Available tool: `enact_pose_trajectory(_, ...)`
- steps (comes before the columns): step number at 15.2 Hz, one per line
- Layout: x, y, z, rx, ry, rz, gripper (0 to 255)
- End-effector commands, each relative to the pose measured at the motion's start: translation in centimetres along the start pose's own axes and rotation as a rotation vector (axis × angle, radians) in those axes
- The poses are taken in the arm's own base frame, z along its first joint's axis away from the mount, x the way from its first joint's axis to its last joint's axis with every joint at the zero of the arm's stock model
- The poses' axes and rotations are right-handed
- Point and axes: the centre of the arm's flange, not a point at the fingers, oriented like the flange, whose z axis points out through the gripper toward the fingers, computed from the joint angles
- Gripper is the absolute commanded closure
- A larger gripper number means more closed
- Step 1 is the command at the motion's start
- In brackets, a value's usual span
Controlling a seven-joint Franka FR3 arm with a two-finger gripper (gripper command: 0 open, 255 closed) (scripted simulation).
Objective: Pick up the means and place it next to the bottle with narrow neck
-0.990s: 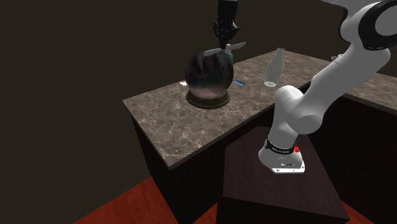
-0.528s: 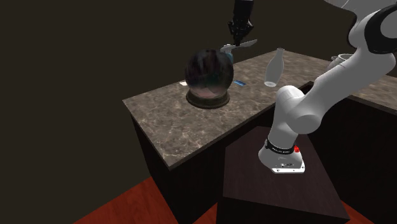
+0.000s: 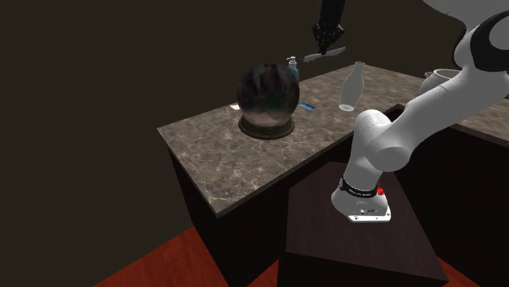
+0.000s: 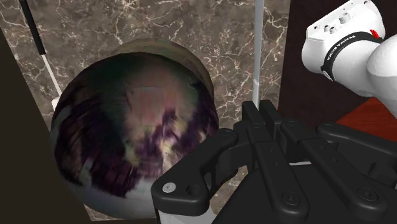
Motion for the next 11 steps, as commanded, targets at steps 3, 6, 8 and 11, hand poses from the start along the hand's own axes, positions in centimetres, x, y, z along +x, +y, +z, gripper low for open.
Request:
enact_pose_trajectory(3, -5.2, -0.3, -0.4, 0.001, -0.001, -0.001, 255)
enact_pose_trajectory(6, -8.9, -0.4, -0.6, 0.001, -0.001, -0.001, 255)
enact_pose_trajectory(8, -8.9, -0.4, 0.5, 0.001, -0.001, -0.001, 255)
enact_pose_trajectory(11, -9.0, -0.4, 2.1, 0.001, -0.001, -0.001, 255)
